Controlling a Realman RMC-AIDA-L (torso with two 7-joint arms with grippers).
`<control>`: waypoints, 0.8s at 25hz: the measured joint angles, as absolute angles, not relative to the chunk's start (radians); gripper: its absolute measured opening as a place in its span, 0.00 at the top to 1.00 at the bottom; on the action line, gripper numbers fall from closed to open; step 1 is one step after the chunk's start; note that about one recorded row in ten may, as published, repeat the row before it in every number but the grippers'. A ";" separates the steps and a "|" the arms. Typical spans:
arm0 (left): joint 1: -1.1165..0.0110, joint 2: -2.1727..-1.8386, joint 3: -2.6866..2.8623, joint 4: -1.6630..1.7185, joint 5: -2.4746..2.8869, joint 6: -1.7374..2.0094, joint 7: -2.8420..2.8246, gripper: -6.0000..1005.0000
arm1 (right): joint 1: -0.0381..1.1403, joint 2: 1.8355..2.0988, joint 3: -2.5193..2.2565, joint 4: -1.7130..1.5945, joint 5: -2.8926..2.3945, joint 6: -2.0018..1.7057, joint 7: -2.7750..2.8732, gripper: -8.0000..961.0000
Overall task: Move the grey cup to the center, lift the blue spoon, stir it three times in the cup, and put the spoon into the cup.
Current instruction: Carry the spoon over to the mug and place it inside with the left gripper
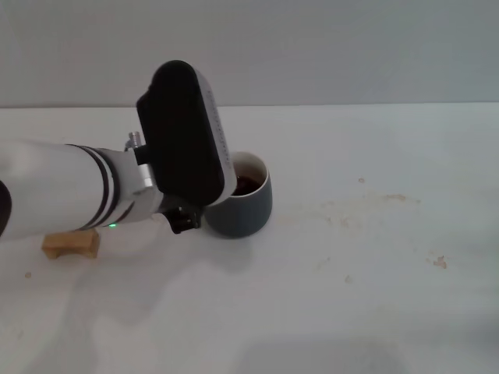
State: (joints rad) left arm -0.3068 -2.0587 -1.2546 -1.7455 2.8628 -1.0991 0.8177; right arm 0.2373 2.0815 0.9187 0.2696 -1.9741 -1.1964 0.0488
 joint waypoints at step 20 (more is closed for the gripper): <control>-0.300 -2.064 -1.314 -1.712 2.862 -1.008 0.799 0.85 | 0.237 2.083 0.916 0.275 -1.974 -1.202 0.049 0.99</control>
State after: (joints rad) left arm -0.3000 -2.0641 -1.3145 -1.7119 2.8624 -1.0084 0.7988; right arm 0.2365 2.0831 0.9158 0.2746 -1.9741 -1.2016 0.0490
